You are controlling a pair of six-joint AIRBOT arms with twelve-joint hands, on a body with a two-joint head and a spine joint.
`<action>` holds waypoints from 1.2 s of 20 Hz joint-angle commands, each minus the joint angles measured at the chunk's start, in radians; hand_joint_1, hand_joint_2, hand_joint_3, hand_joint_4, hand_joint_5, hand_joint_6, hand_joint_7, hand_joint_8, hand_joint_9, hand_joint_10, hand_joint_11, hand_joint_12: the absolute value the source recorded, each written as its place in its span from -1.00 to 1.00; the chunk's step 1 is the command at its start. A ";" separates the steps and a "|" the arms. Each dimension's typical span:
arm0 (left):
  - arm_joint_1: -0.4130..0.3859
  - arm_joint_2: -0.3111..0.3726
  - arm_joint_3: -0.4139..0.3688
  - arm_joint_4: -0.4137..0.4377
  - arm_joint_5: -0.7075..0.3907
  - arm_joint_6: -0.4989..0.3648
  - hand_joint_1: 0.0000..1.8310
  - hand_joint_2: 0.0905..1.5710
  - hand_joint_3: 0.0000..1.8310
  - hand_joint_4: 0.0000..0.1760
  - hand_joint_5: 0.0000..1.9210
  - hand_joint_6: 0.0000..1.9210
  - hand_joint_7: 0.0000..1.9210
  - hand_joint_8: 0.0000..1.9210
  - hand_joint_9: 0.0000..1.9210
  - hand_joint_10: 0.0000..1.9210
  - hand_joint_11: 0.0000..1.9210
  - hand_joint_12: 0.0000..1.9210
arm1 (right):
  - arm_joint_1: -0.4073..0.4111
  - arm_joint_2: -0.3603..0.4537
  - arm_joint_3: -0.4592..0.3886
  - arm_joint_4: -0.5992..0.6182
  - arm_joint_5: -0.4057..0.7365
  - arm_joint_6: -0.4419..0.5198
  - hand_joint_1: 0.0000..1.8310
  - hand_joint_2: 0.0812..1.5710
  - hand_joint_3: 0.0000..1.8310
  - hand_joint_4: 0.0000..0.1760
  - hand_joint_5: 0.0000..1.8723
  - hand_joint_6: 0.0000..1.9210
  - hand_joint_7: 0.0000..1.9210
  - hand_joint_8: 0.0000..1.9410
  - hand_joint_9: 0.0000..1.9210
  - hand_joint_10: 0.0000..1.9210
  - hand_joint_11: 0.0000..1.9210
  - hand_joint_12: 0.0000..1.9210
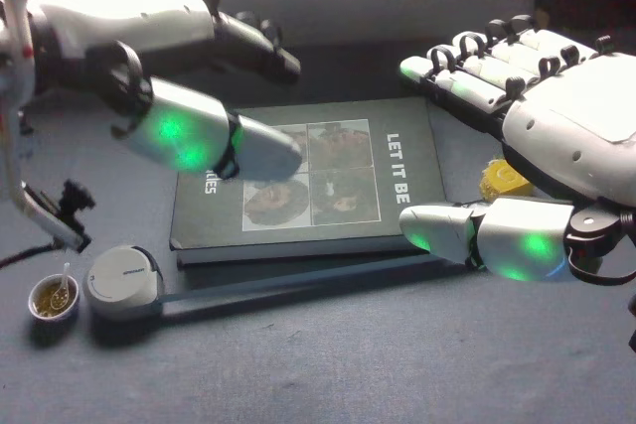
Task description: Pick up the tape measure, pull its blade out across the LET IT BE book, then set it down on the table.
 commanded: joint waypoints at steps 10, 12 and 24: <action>-0.007 -0.017 -0.070 -0.031 -0.085 -0.076 -0.54 0.25 -0.99 -1.00 -0.58 -1.00 -0.60 -1.00 -0.60 -1.00 -0.66 -0.64 | 0.011 -0.004 0.000 -0.054 0.079 0.003 -0.93 0.46 -0.99 -1.00 -0.93 -1.00 -0.93 -1.00 -0.96 -1.00 -1.00 -0.47; -0.003 -0.017 -0.075 -0.031 -0.093 -0.077 -0.54 0.29 -0.98 -1.00 -0.58 -1.00 -0.60 -1.00 -0.59 -1.00 -0.66 -0.65 | 0.010 -0.004 0.000 -0.054 0.079 0.003 -0.93 0.47 -0.99 -1.00 -0.93 -1.00 -0.93 -1.00 -0.96 -1.00 -1.00 -0.47; 0.003 -0.022 -0.055 -0.041 -0.110 -0.077 -0.30 0.36 -0.99 -1.00 -0.51 -1.00 -0.52 -0.99 -0.52 -0.99 -0.62 -0.66 | 0.012 -0.003 0.000 -0.054 0.090 0.001 -0.90 0.51 -1.00 -1.00 -0.77 -0.98 -0.76 -0.99 -0.82 -0.98 -1.00 -0.06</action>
